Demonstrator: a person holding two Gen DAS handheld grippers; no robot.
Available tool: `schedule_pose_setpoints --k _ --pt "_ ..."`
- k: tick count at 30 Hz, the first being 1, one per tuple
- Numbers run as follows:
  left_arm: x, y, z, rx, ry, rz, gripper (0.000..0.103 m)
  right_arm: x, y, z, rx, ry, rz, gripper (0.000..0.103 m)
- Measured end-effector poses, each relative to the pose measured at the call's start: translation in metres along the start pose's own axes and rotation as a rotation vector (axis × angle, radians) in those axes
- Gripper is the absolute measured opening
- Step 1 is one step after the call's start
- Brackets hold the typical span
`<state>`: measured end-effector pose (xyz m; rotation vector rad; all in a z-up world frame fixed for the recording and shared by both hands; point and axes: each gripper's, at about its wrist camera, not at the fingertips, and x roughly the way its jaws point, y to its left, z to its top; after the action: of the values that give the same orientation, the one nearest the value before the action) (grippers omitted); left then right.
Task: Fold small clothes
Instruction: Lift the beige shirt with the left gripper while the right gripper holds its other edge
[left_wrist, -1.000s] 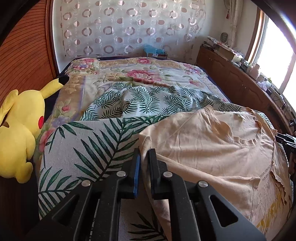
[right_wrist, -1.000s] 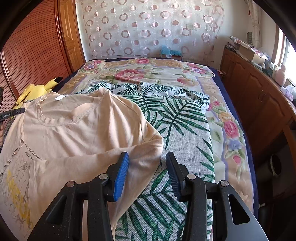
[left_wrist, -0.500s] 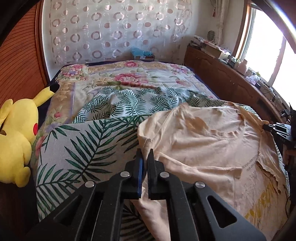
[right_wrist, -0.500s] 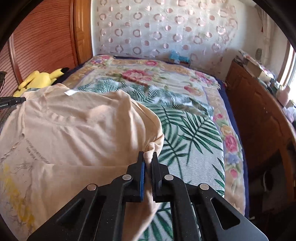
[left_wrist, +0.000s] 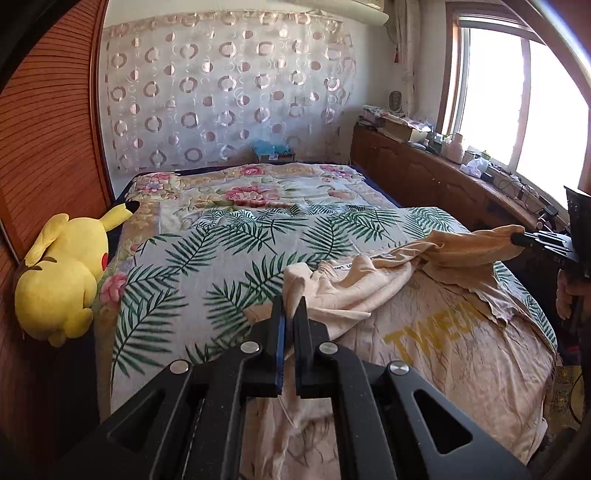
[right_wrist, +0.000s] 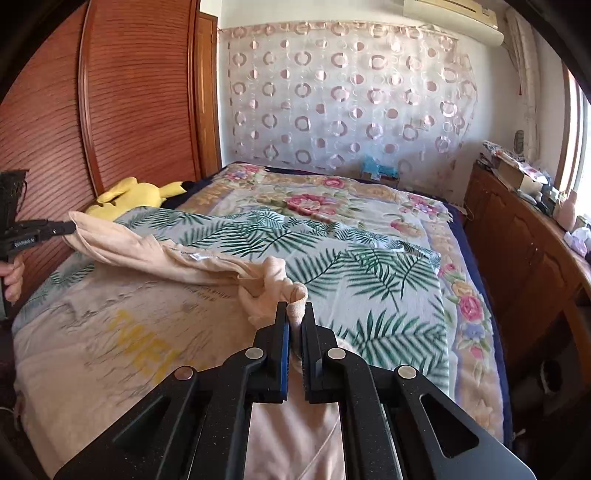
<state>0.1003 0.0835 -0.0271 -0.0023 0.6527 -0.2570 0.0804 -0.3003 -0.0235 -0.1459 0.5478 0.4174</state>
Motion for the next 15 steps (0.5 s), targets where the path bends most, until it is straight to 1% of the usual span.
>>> schedule_pose_setpoints --k 3,7,11,15 --pt "-0.021 0.000 -0.026 -0.031 -0.019 -0.018 0.004 -0.026 -0.002 -0.027 0.031 -0.012 0.024 0.005" --pt "-0.039 0.005 -0.051 -0.075 -0.037 -0.017 0.004 -0.044 -0.011 -0.060 0.064 0.009 0.040 0.005" --pt "-0.052 0.007 -0.064 -0.098 -0.050 -0.027 0.004 -0.064 -0.013 -0.074 0.089 0.027 0.045 0.005" --pt "-0.075 0.007 -0.064 -0.100 -0.094 -0.017 0.004 -0.088 -0.017 -0.080 0.100 0.025 0.031 0.005"
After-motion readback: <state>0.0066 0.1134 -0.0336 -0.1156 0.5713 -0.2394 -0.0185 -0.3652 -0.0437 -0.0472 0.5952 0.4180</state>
